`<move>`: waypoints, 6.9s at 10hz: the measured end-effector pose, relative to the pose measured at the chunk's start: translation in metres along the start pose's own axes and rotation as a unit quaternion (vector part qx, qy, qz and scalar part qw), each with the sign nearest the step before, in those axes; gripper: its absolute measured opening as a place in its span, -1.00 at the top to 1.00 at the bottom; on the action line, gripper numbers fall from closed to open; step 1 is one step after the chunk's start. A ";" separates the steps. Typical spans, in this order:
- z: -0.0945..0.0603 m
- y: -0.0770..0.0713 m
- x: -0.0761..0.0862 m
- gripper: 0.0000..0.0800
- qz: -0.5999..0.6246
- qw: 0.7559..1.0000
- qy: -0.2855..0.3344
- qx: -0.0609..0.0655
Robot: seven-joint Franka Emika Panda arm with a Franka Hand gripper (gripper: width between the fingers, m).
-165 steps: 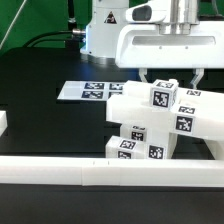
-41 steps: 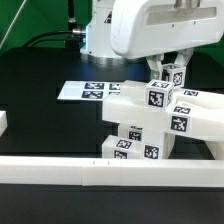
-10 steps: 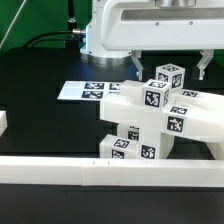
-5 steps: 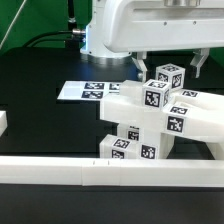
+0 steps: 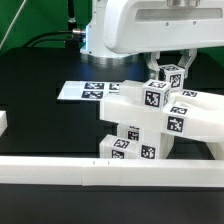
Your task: Assemble chair
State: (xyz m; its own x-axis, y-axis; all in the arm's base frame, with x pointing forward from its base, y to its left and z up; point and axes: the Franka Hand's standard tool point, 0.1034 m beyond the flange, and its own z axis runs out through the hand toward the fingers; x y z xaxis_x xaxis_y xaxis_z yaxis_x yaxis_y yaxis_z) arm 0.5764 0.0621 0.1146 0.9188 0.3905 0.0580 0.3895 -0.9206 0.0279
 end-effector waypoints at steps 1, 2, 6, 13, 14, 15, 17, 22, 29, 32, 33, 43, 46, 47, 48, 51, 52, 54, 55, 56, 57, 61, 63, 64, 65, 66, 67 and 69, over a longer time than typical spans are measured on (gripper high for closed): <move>0.000 -0.001 0.000 0.29 0.020 1.000 0.002 0.000; 0.000 -0.002 0.001 0.29 0.075 0.997 0.010 -0.002; 0.001 0.000 0.000 0.29 0.248 0.968 0.028 0.009; 0.001 -0.001 0.000 0.29 0.485 0.873 0.025 0.031; 0.001 -0.001 0.000 0.29 0.540 0.840 0.025 0.042; 0.001 -0.001 0.000 0.29 0.580 0.813 0.023 0.048; 0.001 -0.003 0.001 0.29 0.650 0.758 0.020 0.053; 0.002 -0.005 0.003 0.09 0.721 0.691 0.014 0.055; 0.001 -0.005 0.002 -0.62 0.524 0.850 0.021 0.045; 0.000 -0.005 0.007 -0.62 0.389 0.920 0.021 0.034; -0.001 -0.005 0.008 -0.62 0.344 0.939 0.020 0.028; 0.003 -0.003 0.007 0.30 0.169 0.985 0.023 0.003; 0.003 -0.003 0.006 0.30 0.274 0.961 0.028 0.018; 0.003 -0.003 0.006 0.30 0.309 0.950 0.031 0.021; 0.003 -0.002 0.006 0.30 0.371 0.927 0.038 0.031; 0.003 0.000 0.008 0.30 0.481 0.874 0.054 0.040; 0.003 0.000 0.008 0.30 0.493 0.868 0.054 0.041; 0.003 0.000 0.009 0.30 0.557 0.828 0.051 0.047; 0.003 0.000 0.009 0.30 0.581 0.811 0.049 0.050; 0.003 -0.001 0.009 0.30 0.608 0.791 0.048 0.052; 0.003 -0.001 0.009 0.30 0.628 0.775 0.046 0.053; 0.003 -0.002 0.009 0.30 0.679 0.730 0.041 0.059; 0.003 -0.004 0.010 -0.42 0.669 0.740 0.038 0.059; 0.003 -0.005 0.011 -0.42 0.666 0.743 0.040 0.060; 0.003 -0.004 0.011 -0.59 0.624 0.778 0.043 0.056; 0.003 -0.004 0.011 -0.61 0.591 0.803 0.045 0.054; 0.003 -0.004 0.011 -0.62 0.573 0.816 0.046 0.053; 0.003 -0.005 0.010 -0.62 0.467 0.883 0.034 0.035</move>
Offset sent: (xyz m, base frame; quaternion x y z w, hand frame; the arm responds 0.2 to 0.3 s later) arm -0.0097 -0.0065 -0.0012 0.0253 0.0245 0.2692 0.9624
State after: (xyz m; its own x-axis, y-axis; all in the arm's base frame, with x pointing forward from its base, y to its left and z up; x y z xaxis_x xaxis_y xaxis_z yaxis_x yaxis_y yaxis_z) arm 0.5838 0.0706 0.1124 0.8369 -0.5410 0.0825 -0.5300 -0.8388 -0.1244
